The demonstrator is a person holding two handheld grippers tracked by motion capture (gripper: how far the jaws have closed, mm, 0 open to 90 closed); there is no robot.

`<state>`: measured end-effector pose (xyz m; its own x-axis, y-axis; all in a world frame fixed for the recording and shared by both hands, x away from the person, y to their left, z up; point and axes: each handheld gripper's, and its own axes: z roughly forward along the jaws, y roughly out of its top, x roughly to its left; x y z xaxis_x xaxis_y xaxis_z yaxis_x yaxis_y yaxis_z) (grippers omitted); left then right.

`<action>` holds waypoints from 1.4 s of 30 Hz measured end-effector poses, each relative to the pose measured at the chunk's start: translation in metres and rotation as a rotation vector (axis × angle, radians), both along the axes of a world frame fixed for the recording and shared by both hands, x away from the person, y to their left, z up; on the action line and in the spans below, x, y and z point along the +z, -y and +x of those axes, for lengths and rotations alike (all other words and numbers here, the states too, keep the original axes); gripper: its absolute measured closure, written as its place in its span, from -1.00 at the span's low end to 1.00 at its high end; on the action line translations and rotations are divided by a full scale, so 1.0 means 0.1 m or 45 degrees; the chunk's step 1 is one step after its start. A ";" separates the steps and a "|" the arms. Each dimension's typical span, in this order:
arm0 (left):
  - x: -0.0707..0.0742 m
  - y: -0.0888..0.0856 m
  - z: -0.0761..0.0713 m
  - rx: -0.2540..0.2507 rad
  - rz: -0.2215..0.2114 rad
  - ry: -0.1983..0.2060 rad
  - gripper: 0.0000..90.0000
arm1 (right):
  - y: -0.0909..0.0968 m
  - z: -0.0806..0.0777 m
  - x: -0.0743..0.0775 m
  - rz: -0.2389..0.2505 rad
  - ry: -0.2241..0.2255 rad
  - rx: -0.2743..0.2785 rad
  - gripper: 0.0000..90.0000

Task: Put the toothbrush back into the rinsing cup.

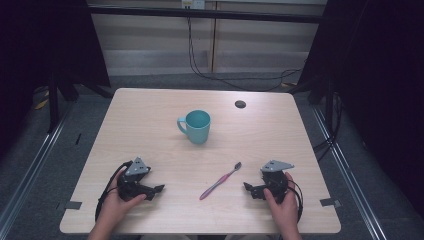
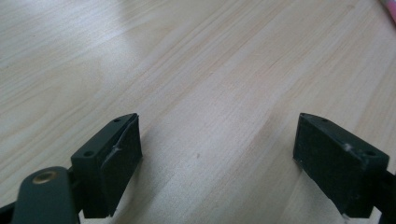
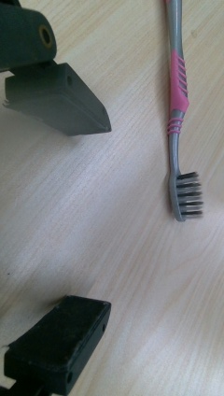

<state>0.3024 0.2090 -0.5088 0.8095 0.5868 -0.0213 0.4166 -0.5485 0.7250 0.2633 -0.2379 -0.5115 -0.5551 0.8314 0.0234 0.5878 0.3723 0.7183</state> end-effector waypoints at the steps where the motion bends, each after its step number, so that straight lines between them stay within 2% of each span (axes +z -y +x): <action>1: 0.00 0.00 0.00 0.000 0.000 0.000 -0.67 | 0.00 0.00 0.00 0.000 0.000 0.000 -0.74; 11: 0.00 0.00 0.00 -0.001 0.000 0.000 -0.67 | 0.00 0.00 0.00 -0.001 0.000 0.000 -0.74; 15: 0.00 0.02 -0.01 0.023 0.000 -0.005 -0.66 | 0.00 0.00 0.00 0.000 0.000 0.000 -0.74; 20: 0.08 0.11 0.04 0.039 0.088 -0.067 -0.59 | 0.00 0.00 0.00 0.000 0.000 0.000 -0.74; 22: 0.13 0.18 0.06 0.016 0.129 -0.100 -0.55 | 0.00 0.00 0.00 0.000 0.000 0.000 -0.74; 24: 0.17 0.23 0.08 0.002 0.149 -0.093 -0.53 | 0.00 0.00 0.00 0.000 0.000 0.000 -0.74; 25: 0.19 0.27 0.09 -0.011 0.146 -0.116 -0.53 | 0.00 0.00 0.00 0.000 0.000 0.000 -0.74; 27: 0.25 0.36 0.11 -0.035 0.183 -0.158 -0.51 | 0.00 0.00 0.00 0.000 0.000 0.000 -0.74; 28: 0.27 0.41 0.12 -0.051 0.208 -0.158 -0.51 | 0.00 0.00 0.00 -0.001 0.001 0.001 -0.74; 29: 0.31 0.47 0.14 -0.080 0.228 -0.190 -0.50 | 0.00 0.00 0.00 -0.001 0.001 0.001 -0.74; 31: 0.36 0.55 0.17 -0.111 0.245 -0.196 -0.49 | 0.00 0.00 0.00 0.000 0.000 0.000 -0.74; 33: 0.38 0.59 0.18 -0.121 0.251 -0.187 -0.49 | 0.00 0.00 0.00 0.000 -0.003 -0.002 -0.74; 35: 0.42 0.66 0.20 -0.133 0.251 -0.199 -0.49 | 0.00 0.00 0.00 -0.001 0.001 0.001 -0.74; 38: 0.47 0.79 0.26 -0.167 0.292 -0.205 -0.48 | 0.00 0.00 0.00 -0.001 0.001 0.001 -0.74; 42: 0.51 0.89 0.28 -0.188 0.306 -0.210 -0.46 | 0.00 0.00 0.00 0.000 -0.005 -0.002 -0.75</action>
<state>0.3307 0.1198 -0.4581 0.8833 0.4676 -0.0338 0.4209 -0.7591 0.4967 0.2635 -0.2377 -0.5113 -0.5539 0.8322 0.0251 0.5909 0.3717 0.7160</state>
